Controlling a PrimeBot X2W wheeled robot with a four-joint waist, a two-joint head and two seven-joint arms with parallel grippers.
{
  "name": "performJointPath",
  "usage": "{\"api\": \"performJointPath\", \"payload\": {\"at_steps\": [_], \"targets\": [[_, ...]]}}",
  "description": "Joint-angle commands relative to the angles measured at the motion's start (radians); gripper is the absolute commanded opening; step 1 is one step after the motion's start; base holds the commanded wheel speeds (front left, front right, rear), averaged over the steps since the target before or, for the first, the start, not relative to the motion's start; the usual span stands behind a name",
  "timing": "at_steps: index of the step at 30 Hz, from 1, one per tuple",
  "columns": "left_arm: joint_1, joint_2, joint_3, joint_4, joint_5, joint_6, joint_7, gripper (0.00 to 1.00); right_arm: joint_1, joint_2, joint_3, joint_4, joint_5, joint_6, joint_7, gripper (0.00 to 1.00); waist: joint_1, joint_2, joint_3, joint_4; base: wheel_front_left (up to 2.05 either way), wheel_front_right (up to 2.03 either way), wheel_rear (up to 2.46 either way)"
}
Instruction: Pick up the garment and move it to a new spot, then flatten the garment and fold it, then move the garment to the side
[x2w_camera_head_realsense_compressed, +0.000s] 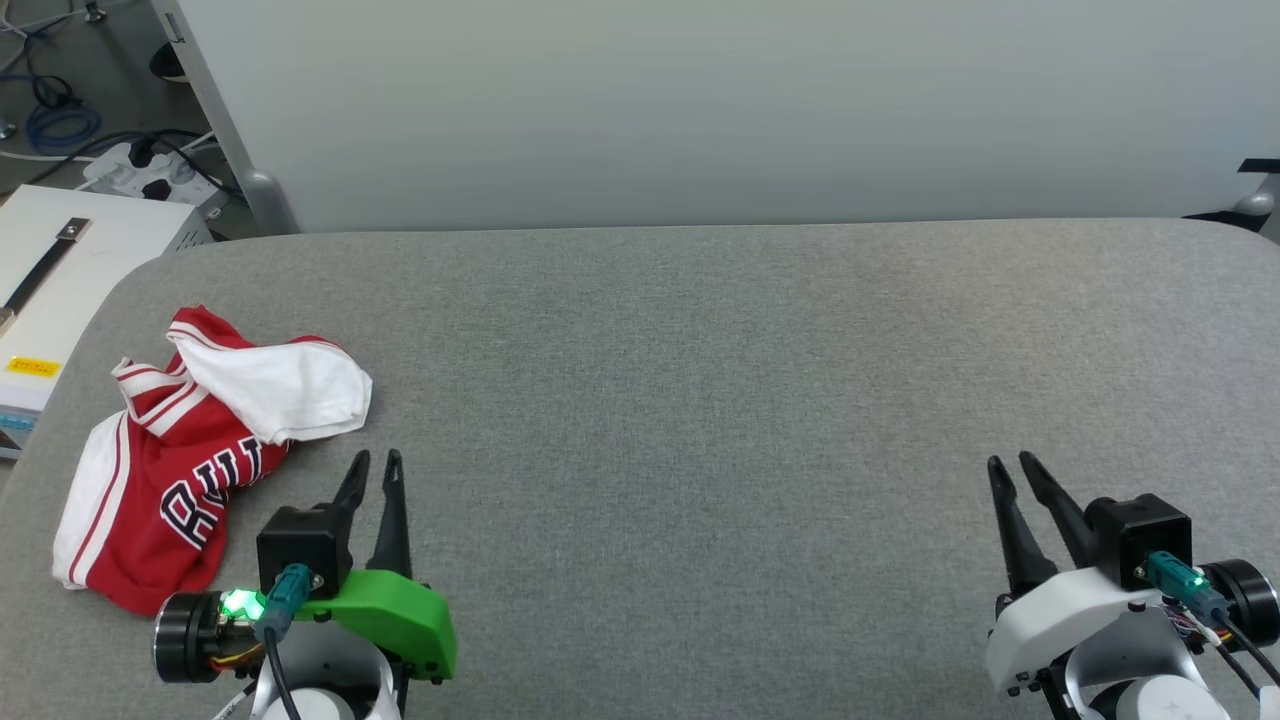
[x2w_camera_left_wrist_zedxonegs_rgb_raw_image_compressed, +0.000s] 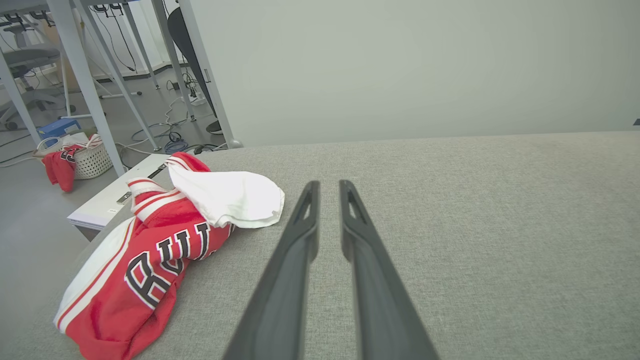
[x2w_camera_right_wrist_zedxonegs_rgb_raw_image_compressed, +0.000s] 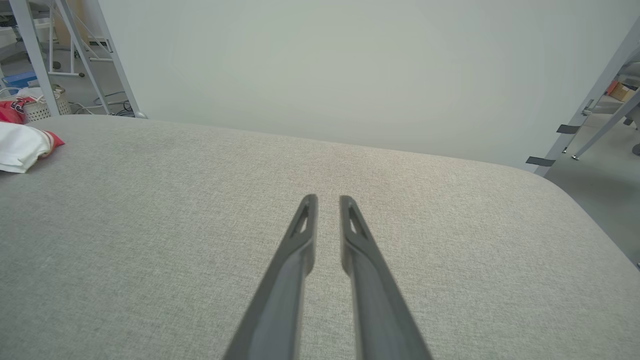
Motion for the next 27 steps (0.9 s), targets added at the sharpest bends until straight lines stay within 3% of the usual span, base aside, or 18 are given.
{"api": "performJointPath", "payload": {"at_steps": [1, 27], "targets": [[0.0, 0.0, 0.0, 0.0, 0.0, 0.0, 0.0, 1.0, 0.0, 0.0, 0.0, 0.0, 0.0, 0.0, 0.0, 1.0, 0.0, -0.0001, 0.0, 0.0, 0.0, 0.0, 0.0], [-0.002, -0.001, -0.012, 0.028, -0.083, 0.002, -0.059, 1.0, 0.006, 0.0, -0.019, -0.007, 0.041, 0.0, -0.058, 1.0, 0.0, -0.0001, 0.002, 0.002, 0.0, 0.0, 0.0]]}}
